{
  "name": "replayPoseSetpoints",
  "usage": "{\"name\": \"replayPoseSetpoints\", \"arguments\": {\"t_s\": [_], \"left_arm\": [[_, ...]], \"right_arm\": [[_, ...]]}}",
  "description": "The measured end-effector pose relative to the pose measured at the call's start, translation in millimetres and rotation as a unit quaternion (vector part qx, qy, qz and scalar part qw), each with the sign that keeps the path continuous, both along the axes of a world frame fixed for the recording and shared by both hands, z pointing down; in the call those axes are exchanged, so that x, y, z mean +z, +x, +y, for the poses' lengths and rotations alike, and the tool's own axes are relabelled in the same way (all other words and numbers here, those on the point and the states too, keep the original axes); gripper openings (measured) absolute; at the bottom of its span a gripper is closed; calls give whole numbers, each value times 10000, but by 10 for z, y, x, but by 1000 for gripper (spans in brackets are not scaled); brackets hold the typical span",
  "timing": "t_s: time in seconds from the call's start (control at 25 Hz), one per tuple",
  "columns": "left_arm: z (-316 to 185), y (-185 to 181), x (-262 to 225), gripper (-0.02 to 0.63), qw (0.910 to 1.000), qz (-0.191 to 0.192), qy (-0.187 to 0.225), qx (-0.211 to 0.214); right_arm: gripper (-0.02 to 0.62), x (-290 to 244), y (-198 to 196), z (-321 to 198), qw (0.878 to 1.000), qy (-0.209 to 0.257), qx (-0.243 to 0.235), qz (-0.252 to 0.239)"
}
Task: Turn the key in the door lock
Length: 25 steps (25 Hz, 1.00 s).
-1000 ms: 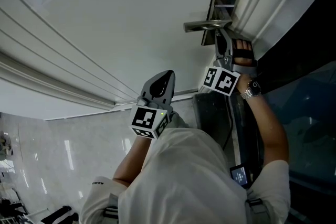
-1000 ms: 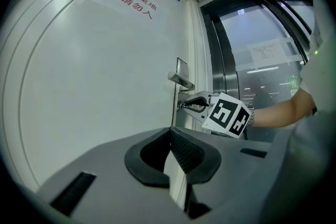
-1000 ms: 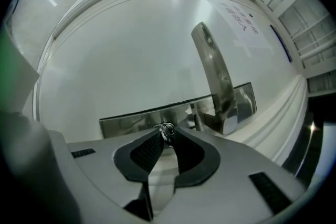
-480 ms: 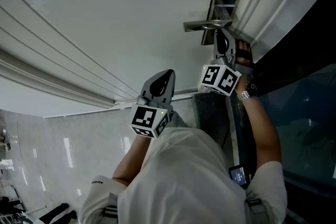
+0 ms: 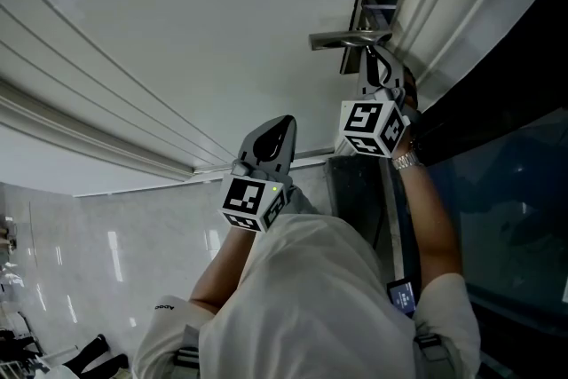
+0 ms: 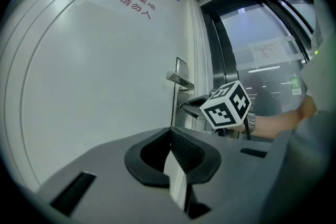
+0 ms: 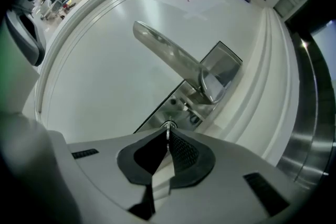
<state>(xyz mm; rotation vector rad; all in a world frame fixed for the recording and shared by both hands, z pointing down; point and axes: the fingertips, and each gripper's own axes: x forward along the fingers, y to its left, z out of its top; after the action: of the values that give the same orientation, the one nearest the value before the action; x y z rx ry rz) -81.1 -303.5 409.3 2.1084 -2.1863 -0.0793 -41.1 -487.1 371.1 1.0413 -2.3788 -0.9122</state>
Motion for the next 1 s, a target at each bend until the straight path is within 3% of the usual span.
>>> {"name": "replayPoseSetpoints", "arguments": {"t_s": [0.16, 0.28, 0.4, 0.52, 0.72, 0.8, 0.84, 0.96, 1.0], "left_arm": [[11, 30, 10, 9, 10000, -7, -11, 2], [36, 20, 30, 9, 10000, 4, -38, -32], [48, 8, 30, 9, 10000, 1, -47, -62], [51, 21, 34, 9, 10000, -8, -57, -49], [68, 40, 27, 9, 10000, -12, -62, -54], [72, 50, 31, 9, 10000, -16, -68, -44], [73, 53, 33, 9, 10000, -18, -72, -39], [84, 46, 50, 9, 9999, -26, -109, -42], [90, 42, 56, 9, 9999, -27, -122, -48]], "right_arm": [[9, -11, 10, -4, 9981, -441, -6, -440], [9, -17, 9, -14, 9870, -1157, -72, -1118], [9, -13, 23, -35, 9597, -2019, -138, -1949], [9, -13, 49, -58, 9245, -2738, -202, -2643], [9, -16, 61, -61, 8727, -3517, -390, -3366], [9, -7, 66, -67, 8438, -3869, -493, -3686], [11, 3, 73, -73, 8228, -4109, -538, -3889], [11, 20, 89, -84, 7418, -4879, -672, -4551], [11, 16, 87, -83, 7211, -5027, -713, -4714]]}}
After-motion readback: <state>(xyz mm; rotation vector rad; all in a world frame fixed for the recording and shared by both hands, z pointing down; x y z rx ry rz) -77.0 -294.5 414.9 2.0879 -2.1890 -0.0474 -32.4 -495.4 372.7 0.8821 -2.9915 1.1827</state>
